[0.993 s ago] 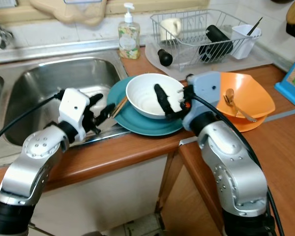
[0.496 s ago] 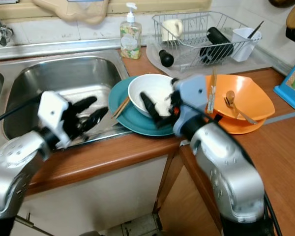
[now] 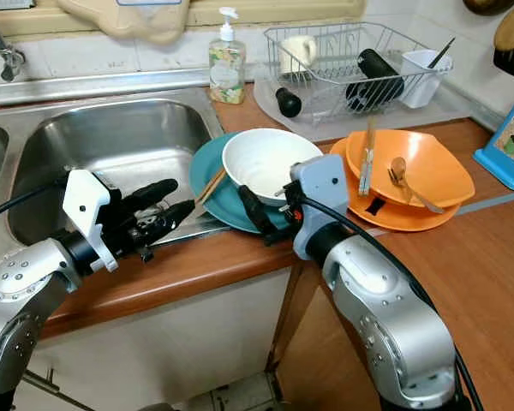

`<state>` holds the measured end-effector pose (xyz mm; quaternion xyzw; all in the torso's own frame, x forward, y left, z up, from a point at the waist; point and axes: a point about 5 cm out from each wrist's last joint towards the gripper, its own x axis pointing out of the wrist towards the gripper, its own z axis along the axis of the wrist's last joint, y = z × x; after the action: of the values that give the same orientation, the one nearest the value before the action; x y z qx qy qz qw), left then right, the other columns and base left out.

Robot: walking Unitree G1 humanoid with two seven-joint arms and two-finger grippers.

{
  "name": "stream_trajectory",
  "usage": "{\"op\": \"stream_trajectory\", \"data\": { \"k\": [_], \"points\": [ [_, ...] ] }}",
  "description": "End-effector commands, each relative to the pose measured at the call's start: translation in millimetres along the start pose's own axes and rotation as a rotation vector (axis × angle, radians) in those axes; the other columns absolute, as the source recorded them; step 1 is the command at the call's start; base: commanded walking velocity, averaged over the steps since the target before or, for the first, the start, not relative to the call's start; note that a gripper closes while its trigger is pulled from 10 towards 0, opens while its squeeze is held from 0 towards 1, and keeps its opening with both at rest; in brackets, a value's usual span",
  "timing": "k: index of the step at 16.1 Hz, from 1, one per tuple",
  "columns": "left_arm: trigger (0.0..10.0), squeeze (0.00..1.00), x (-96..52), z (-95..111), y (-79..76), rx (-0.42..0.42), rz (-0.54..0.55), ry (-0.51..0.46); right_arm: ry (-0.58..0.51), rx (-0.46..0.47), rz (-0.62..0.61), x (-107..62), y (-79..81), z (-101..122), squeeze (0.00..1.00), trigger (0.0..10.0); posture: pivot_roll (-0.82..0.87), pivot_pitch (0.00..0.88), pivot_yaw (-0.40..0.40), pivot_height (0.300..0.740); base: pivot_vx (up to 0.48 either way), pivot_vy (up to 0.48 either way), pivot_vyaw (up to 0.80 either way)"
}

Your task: Kitchen organization

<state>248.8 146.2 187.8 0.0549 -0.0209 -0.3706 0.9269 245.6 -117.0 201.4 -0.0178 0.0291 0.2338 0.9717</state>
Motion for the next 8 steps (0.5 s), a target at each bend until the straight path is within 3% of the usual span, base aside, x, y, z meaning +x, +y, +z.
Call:
{"op": "stream_trajectory", "data": {
  "k": [1,3,6,8],
  "points": [
    [10.0,0.0,0.7,4,0.2,0.014,-0.012,-0.009,0.014,0.004,-0.049,-3.3,-6.0,-2,0.0,10.0,-0.11,0.0,-0.022,0.74,0.0,0.0,0.0],
    [10.0,0.0,2.6,5,0.1,0.013,-0.01,-0.019,0.014,0.015,-0.107,-6.1,-16.5,-2,0.0,10.0,-0.12,0.0,-0.02,0.74,0.0,0.0,0.0],
    [10.0,0.0,2.8,4,0.0,0.009,-0.015,-0.019,-0.105,0.099,-0.142,-13.3,-28.2,12,0.0,10.0,-0.12,0.0,-0.014,0.74,0.0,0.0,0.0],
    [10.0,0.0,3.1,2,1.2,0.007,-0.012,-0.011,-0.127,0.122,-0.168,-16.8,-34.7,14,0.0,10.0,-0.12,0.0,-0.008,0.74,0.0,0.0,0.0]
  ]
}}
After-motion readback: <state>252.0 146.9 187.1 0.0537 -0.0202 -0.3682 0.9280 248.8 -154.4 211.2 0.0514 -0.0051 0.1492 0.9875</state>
